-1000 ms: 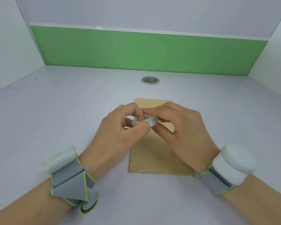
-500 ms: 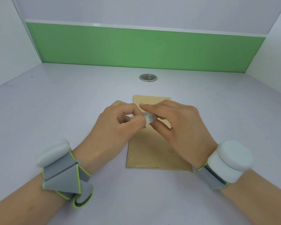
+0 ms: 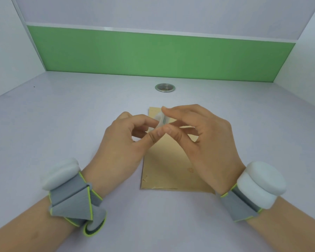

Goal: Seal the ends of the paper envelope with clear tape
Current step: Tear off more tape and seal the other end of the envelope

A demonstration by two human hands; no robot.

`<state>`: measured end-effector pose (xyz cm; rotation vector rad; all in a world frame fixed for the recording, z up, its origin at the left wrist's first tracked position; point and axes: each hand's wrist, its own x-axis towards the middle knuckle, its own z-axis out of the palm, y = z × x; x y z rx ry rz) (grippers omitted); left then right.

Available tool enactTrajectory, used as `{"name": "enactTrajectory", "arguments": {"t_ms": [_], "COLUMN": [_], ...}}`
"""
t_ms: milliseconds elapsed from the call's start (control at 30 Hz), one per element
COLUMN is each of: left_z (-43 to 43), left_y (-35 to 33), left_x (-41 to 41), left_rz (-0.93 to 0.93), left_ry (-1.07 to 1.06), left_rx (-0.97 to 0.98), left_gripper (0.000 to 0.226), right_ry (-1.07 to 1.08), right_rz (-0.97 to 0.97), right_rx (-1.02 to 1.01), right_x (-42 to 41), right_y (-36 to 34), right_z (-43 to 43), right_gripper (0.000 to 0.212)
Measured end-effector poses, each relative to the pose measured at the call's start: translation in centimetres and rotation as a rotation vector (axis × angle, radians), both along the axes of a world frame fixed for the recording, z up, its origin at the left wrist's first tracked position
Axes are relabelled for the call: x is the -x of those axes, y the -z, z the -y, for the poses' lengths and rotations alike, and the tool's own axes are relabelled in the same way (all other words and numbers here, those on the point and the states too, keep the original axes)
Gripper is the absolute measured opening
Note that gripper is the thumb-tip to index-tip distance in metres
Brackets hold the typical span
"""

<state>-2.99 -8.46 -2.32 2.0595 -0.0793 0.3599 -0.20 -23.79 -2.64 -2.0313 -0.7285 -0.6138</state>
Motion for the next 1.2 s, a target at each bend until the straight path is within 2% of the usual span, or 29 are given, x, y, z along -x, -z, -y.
{"name": "enactTrajectory", "arguments": {"t_ms": [200,300,500,833,1000,1200], "left_z": [0.30,0.21,-0.11,-0.02,0.06,0.35], "left_y": [-0.07,-0.23,-0.59,-0.16,-0.08,-0.06], "left_x": [0.02,0.12,0.22,0.15,0.26,0.62], "left_rz": [0.039,0.045,0.050,0.106,0.102,0.120], "left_ry": [-0.013,-0.006,0.013,-0.028,-0.022,-0.001], "left_rx": [0.025,0.026,-0.004,-0.099,-0.095,-0.127], "left_gripper": [0.040,0.047,0.016,0.014,0.016,0.016], "right_ry": [-0.015,-0.049,-0.052,-0.006,-0.037,-0.059], "right_rz": [-0.123,-0.165,-0.191,-0.148,-0.243,-0.285], "right_rx": [-0.119,-0.124,-0.137,-0.086,-0.168,-0.148], "right_x": [-0.01,0.07,-0.18,-0.01,-0.05,-0.34], "right_y": [-0.04,-0.18,-0.24,-0.17,-0.28,-0.87], "right_z": [0.11,0.12,0.48,0.20,0.28,0.81], "right_gripper": [0.026,0.030,0.029,0.023,0.015,0.004]}}
